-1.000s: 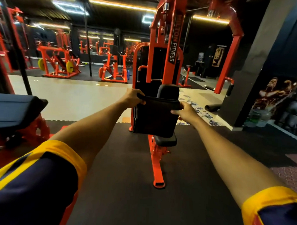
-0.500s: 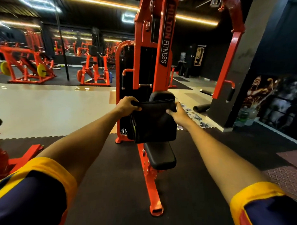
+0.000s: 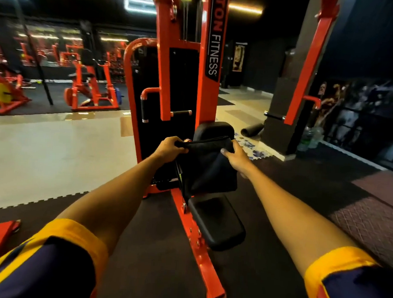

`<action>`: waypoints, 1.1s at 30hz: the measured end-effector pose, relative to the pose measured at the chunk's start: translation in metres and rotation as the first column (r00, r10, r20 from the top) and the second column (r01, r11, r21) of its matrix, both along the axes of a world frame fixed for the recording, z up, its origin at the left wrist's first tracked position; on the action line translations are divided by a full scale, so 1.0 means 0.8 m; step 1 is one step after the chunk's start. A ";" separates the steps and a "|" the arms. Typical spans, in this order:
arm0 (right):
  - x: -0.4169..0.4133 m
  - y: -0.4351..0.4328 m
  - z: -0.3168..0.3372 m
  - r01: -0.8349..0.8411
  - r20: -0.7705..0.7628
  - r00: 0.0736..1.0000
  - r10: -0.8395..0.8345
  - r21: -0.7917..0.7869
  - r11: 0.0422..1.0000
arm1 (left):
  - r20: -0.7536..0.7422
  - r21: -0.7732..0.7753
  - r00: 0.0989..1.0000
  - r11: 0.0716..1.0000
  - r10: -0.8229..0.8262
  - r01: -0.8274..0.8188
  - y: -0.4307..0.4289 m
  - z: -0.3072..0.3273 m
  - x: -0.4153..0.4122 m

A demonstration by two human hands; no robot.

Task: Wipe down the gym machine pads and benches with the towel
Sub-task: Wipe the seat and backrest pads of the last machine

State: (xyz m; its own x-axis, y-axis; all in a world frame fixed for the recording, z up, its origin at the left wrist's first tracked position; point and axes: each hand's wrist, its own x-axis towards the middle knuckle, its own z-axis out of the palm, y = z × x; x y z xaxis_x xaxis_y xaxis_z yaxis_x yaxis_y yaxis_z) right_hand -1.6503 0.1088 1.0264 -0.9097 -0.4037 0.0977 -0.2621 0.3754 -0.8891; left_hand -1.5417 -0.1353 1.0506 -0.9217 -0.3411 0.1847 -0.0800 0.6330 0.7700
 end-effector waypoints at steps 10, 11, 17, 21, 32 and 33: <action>-0.041 -0.021 -0.099 0.162 0.121 0.977 -0.175 0.112 0.980 | 0.200 0.128 0.971 0.986 -0.134 0.110 -0.042 -0.131 -0.143; -0.044 -0.017 -0.113 0.165 0.141 0.973 -0.183 0.132 0.977 | 0.213 0.141 0.966 0.983 -0.145 0.116 -0.040 -0.146 -0.151; -0.064 -0.004 -0.202 0.249 0.243 0.925 -0.293 0.198 0.948 | 0.345 0.210 0.926 0.974 -0.151 0.081 -0.022 -0.244 -0.194; -0.083 0.009 -0.262 0.264 0.347 0.872 -0.344 0.258 0.929 | 0.440 0.228 0.890 0.974 -0.117 0.015 -0.008 -0.312 -0.217; -0.230 0.022 -0.370 -0.058 0.293 0.939 -0.179 0.650 0.758 | 0.653 0.317 0.742 0.944 -0.149 -0.090 0.034 -0.431 -0.272; -0.239 0.017 -0.372 -0.101 0.266 0.956 -0.125 0.696 0.711 | 0.691 0.343 0.702 0.934 -0.174 -0.106 0.041 -0.437 -0.267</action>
